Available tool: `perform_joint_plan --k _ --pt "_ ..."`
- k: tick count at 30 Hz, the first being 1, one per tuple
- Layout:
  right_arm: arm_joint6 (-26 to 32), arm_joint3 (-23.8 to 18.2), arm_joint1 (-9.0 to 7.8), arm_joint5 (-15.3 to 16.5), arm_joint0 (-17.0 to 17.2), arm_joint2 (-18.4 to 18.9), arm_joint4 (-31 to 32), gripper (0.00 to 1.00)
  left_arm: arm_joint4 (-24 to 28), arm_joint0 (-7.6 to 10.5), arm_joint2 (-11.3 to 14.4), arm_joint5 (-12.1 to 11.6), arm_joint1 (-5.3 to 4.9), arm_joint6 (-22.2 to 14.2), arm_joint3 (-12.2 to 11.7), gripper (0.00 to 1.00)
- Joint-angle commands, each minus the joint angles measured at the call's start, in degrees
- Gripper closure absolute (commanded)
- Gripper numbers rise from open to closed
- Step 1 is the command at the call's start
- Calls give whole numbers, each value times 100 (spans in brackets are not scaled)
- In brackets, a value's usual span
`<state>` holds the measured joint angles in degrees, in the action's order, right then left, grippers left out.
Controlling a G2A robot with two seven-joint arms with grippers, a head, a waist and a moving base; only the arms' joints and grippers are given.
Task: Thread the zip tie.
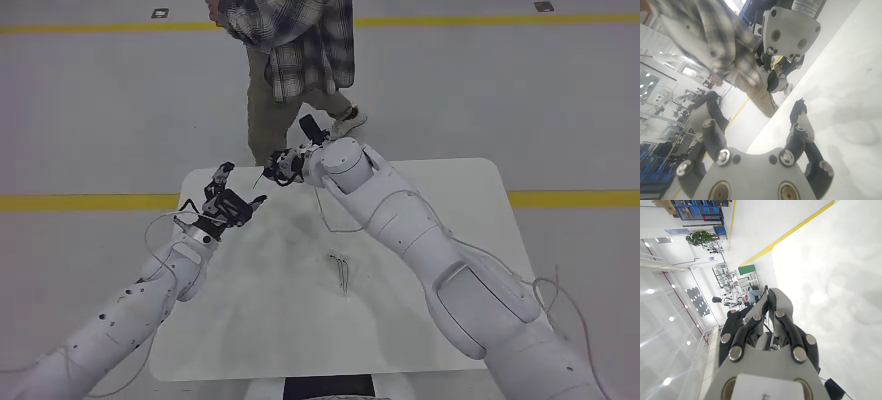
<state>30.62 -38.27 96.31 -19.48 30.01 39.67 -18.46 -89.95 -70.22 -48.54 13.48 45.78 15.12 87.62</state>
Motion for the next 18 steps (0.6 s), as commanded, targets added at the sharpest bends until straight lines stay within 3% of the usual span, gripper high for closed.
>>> perform_joint_plan --k 1,9,17,18 --pt "15 -32 -14 0 22 29 20 100 0 52 72 26 -9 -4 -26 53" --pt "182 -166 -71 0 79 132 107 100 0 335 453 153 -104 -23 -110 59" --pt "260 -228 -95 0 113 183 169 100 0 462 657 253 -164 -47 -116 64" --pt "264 -225 -94 0 114 180 177 100 0 472 671 257 -168 -46 -117 68"
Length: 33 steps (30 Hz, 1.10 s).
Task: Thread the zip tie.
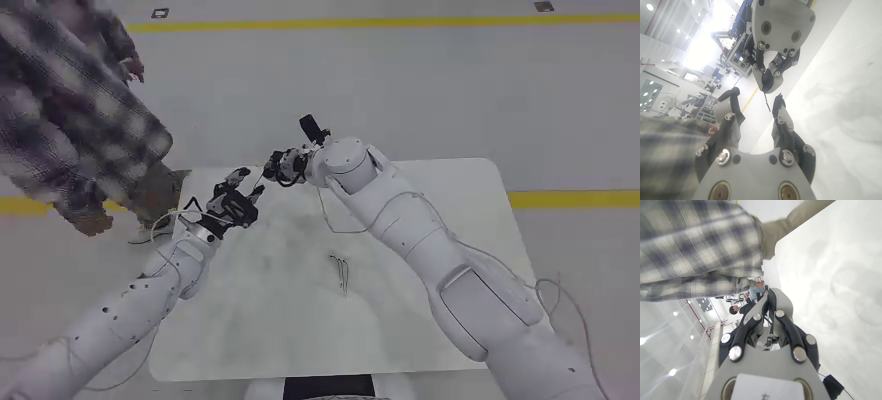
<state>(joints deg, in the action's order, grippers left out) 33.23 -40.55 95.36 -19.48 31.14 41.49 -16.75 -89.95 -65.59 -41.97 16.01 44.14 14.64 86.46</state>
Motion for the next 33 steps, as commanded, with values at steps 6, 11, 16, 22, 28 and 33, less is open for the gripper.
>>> perform_joint_plan --k 6,11,16,22,28,33 --pt "35 60 29 0 -31 -27 19 100 0 63 95 4 -31 4 -8 77" --pt "80 104 54 0 -67 -50 30 100 0 71 118 -14 -35 -41 -9 80" --pt "95 114 73 0 -86 -50 28 100 0 93 152 -3 -41 -32 -15 83" --pt "131 87 74 0 -81 -32 56 100 0 124 220 57 -55 -52 -24 83" --pt "189 21 67 0 -57 -11 94 100 0 142 272 98 -71 -108 -13 83" --pt "242 -42 59 0 -31 2 132 100 0 149 295 139 -86 -123 -2 83"
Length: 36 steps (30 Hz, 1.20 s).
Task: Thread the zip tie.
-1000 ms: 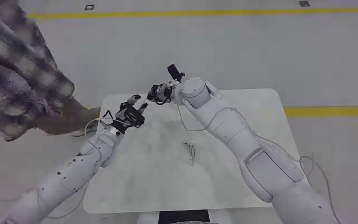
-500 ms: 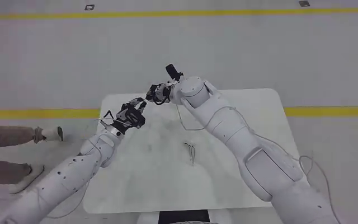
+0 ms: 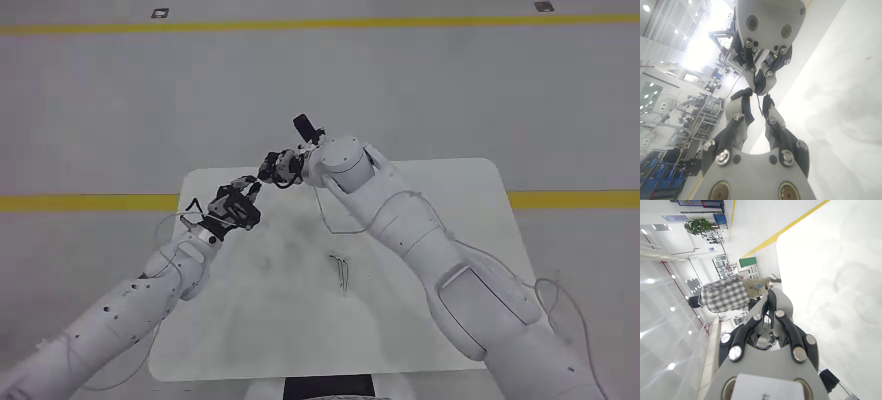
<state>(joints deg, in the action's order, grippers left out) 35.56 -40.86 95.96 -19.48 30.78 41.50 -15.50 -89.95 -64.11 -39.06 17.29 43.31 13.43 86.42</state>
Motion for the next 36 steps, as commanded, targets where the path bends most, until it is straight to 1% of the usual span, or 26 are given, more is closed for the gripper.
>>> perform_joint_plan --k 1,4,10,12,16,17,18,26,27,29,30,36 --pt "22 -22 -2 0 10 2 16 100 0 0 7 19 -5 -3 4 83" --pt "59 -42 -3 0 24 -10 57 100 0 -3 16 30 -13 -17 10 82" --pt "94 -48 3 0 39 -14 82 100 0 -19 12 38 -29 -38 11 85" --pt "80 -58 2 0 41 -12 108 100 0 -18 16 35 -37 -41 16 84" --pt "76 -66 3 0 55 -13 143 100 0 -14 46 46 -55 -39 18 91" --pt "77 -65 3 0 57 -10 144 100 0 -15 51 50 -58 -41 21 97" --pt "77 -64 4 0 60 -8 146 100 0 -18 55 57 -61 -45 27 100" --pt "81 -50 14 0 66 -3 173 100 0 -52 41 91 -85 -85 69 100" --pt "78 -38 16 0 65 -5 178 94 0 -59 36 97 -84 -88 72 100" --pt "79 -20 22 0 61 -8 178 20 0 -72 18 107 -85 -86 73 100" --pt "76 -14 25 0 59 -8 176 0 0 -80 9 110 -84 -85 73 100" --pt "-5 9 16 0 92 64 148 0 0 -112 -40 77 -79 -60 52 100"
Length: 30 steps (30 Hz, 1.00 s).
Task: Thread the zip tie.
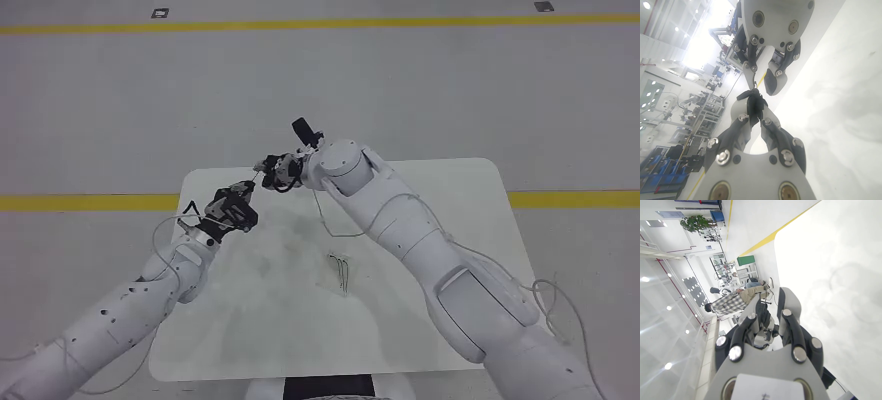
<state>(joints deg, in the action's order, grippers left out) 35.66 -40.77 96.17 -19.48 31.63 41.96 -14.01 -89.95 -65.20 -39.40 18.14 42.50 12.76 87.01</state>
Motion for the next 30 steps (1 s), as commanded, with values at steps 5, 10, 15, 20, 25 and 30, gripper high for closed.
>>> perform_joint_plan --k 5,10,15,20,25,30 --pt "-87 -22 -43 0 38 119 28 0 4 -30 -52 -18 15 5 -10 100" --pt "-369 -154 -154 38 130 335 234 0 1018 -187 -302 -315 65 277 61 100" --pt "-530 -234 -300 86 301 564 523 0 2552 -378 -685 -1257 73 783 50 100" --pt "-539 -270 -333 45 355 649 521 0 3236 -522 -956 -2057 41 1060 -4 100" --pt "-539 -270 -333 45 355 649 521 0 3236 -522 -956 -2057 41 1060 -4 100" --pt "-539 -270 -333 45 355 649 521 0 4529 -517 -1141 -2597 82 720 -14 100"
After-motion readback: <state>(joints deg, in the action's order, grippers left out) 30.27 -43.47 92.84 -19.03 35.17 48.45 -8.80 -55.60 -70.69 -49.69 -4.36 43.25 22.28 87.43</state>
